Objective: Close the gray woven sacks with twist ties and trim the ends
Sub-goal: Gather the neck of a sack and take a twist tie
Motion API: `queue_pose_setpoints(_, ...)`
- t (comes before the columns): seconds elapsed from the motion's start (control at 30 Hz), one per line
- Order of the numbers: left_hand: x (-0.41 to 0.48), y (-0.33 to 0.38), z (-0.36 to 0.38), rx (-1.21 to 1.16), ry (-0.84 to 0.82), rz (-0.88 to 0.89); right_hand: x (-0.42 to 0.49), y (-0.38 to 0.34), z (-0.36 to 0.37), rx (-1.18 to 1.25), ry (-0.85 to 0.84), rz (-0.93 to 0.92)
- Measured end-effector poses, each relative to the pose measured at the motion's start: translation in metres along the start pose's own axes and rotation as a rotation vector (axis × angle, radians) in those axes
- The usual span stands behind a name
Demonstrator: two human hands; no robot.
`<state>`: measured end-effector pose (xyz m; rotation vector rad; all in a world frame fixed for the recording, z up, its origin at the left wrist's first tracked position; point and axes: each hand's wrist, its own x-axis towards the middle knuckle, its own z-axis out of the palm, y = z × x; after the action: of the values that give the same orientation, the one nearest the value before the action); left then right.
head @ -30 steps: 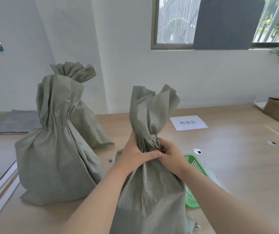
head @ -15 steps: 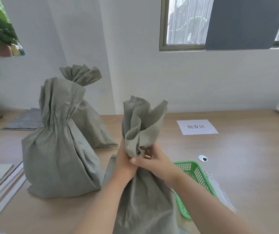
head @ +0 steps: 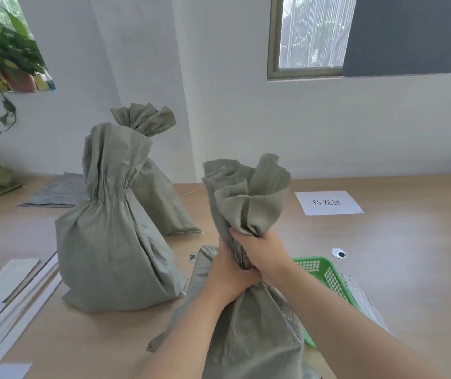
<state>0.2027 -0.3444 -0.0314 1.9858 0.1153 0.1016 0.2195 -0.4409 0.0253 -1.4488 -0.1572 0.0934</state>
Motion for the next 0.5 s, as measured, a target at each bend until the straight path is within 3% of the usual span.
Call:
queue_pose_setpoints(0.13, -0.002, -0.003, 0.004, 0.111, -0.052, 0.002, 0.000, -0.005, -0.002, -0.111, -0.116, 0.000)
queue_pose_setpoints(0.3, 0.004, -0.006, 0.002, 0.092, -0.006, 0.007, -0.001, 0.004, 0.000, 0.055, -0.205, -0.037)
queue_pose_setpoints(0.5, 0.001, 0.001, 0.002, -0.061, -0.003, -0.077, 0.008, 0.016, 0.008, 0.114, 0.054, -0.036)
